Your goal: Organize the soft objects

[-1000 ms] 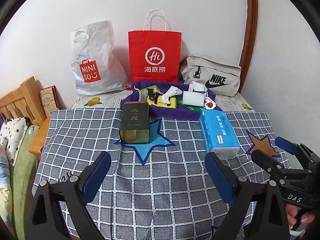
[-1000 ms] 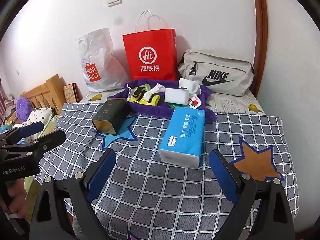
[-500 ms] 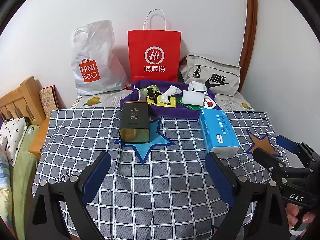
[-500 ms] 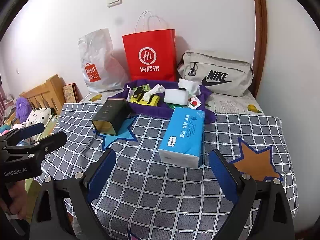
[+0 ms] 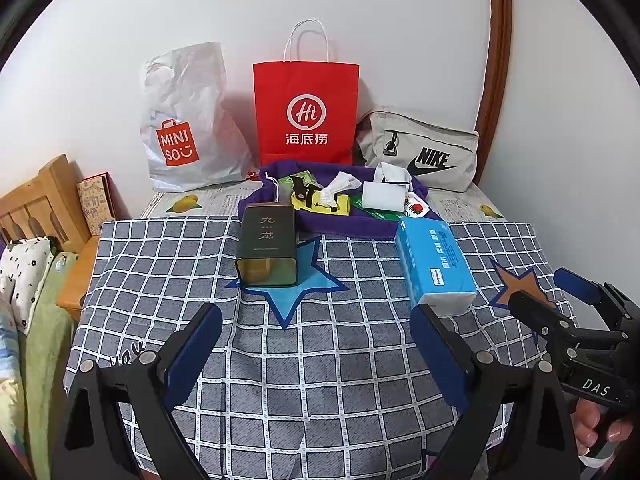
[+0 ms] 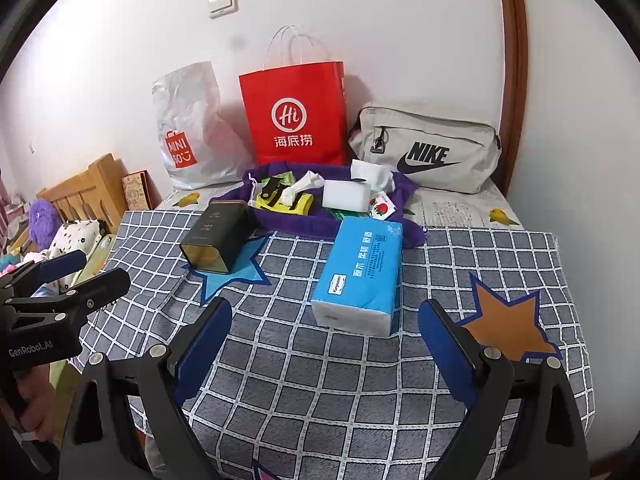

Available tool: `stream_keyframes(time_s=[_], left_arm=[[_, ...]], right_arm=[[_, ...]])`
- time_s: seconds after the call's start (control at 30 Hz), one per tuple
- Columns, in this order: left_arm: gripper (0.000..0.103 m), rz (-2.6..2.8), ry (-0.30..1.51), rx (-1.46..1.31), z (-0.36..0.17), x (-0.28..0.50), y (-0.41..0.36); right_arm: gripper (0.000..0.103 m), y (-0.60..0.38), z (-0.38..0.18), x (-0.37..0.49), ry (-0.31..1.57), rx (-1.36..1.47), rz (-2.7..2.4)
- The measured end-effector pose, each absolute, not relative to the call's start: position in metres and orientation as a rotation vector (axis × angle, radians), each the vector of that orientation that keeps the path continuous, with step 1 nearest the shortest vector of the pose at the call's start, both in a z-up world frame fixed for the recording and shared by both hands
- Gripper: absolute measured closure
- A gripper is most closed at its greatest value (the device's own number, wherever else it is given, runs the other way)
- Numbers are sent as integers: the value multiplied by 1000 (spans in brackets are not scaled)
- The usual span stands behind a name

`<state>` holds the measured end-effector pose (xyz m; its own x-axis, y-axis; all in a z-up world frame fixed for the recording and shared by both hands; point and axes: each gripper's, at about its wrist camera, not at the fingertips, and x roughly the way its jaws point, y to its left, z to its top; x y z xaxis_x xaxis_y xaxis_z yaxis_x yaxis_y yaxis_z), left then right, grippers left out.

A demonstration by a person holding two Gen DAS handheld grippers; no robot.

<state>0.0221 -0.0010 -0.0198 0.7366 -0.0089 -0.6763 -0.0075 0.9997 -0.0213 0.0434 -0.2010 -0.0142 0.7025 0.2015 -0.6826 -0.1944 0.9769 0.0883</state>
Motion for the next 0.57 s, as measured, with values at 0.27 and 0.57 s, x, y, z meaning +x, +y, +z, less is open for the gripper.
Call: stream_keyframes(time_s=[0.27, 0.57], left_arm=[[8, -1, 739, -27, -18, 20, 0], [8, -6, 735, -37, -18, 20, 1]], right_arm=[[10, -200, -13, 42, 758, 2, 221], [10, -199, -13, 43, 763, -2, 223]])
